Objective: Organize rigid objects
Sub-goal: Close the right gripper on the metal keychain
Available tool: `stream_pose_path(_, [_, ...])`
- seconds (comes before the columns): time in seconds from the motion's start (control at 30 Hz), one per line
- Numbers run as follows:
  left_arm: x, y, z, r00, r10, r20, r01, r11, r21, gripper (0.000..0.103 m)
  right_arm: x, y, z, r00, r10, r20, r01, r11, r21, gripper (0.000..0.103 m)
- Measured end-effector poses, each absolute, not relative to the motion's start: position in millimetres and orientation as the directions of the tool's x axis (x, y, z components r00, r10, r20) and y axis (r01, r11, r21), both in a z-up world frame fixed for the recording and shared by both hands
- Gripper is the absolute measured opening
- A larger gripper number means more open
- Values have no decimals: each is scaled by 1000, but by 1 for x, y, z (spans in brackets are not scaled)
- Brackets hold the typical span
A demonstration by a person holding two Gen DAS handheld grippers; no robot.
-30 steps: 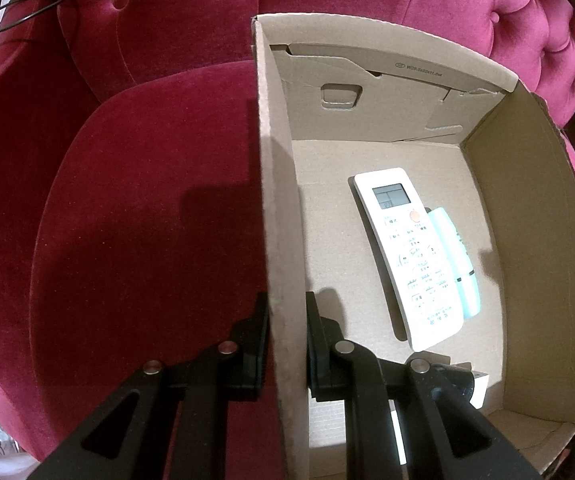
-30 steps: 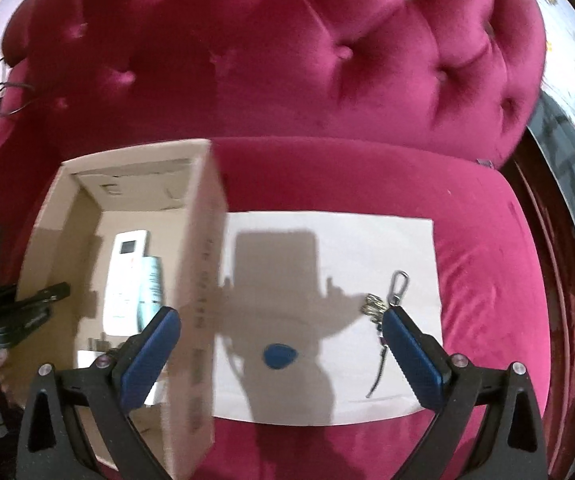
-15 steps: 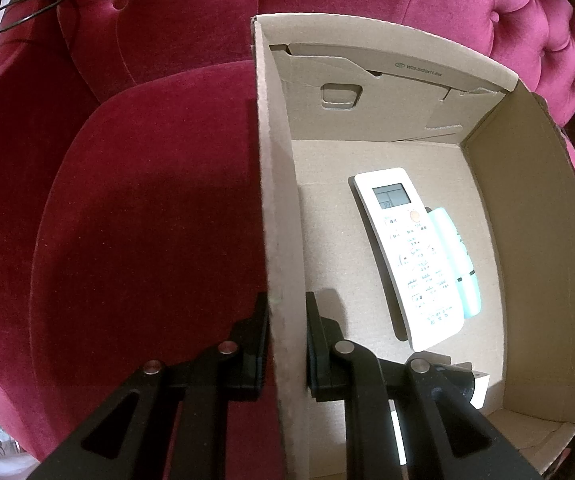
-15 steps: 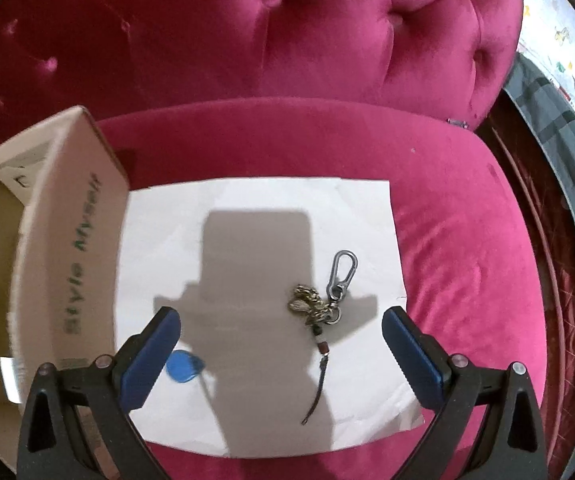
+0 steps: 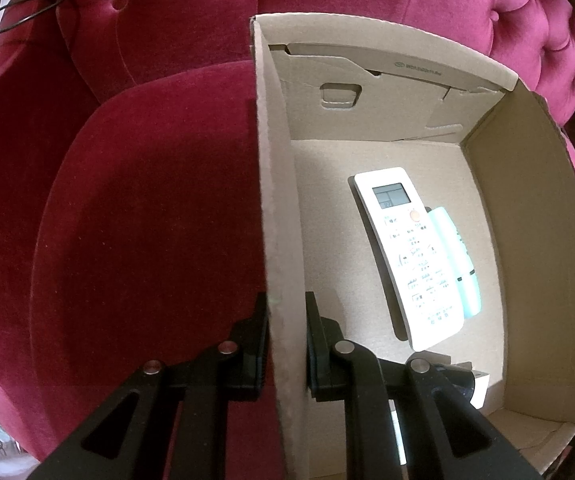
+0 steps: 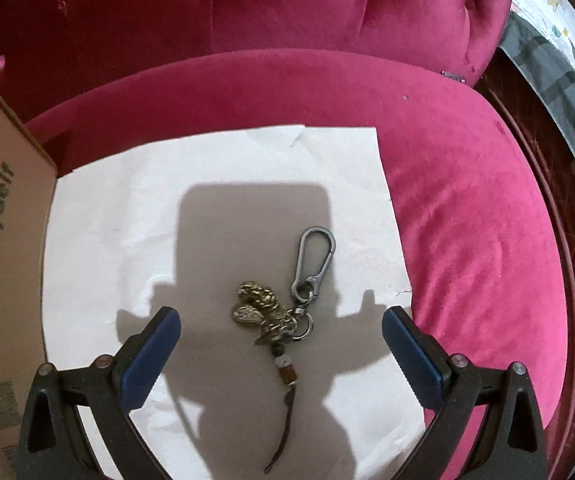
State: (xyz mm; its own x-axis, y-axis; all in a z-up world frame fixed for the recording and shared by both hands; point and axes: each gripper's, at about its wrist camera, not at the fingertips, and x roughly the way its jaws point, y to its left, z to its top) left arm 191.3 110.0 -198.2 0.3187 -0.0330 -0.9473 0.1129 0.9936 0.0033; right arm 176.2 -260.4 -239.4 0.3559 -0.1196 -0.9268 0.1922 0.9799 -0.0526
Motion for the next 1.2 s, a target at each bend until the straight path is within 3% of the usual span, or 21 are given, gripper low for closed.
stream_pose_path(0.5, [192, 111, -200, 317, -33, -948, 112, 994, 3, 16, 200, -283, -258, 332, -71, -941, 213, 977, 1, 101])
stream_pose_path(0.6, [192, 111, -200, 317, -33, -948, 113, 994, 3, 16, 197, -285, -256, 338, -60, -939, 209, 978, 13, 95])
stream_pose_path(0.8, [192, 111, -199, 318, -31, -948, 113, 994, 6, 16, 183, -287, -250, 353, -63, -934, 206, 978, 12, 73])
stream_pose_path(0.9, [192, 111, -199, 318, -30, -948, 114, 993, 6, 16, 179, -284, -245, 360, -63, -931, 195, 981, 9, 51])
stream_pose_path(0.97, [192, 110, -199, 318, -29, -947, 114, 993, 8, 16, 179, -280, -242, 358, -61, -932, 185, 983, 7, 31])
stream_pose_path(1.2, [191, 110, -199, 319, -27, -947, 113, 994, 9, 16, 182, -278, -233, 341, -62, -938, 178, 984, -1, 24])
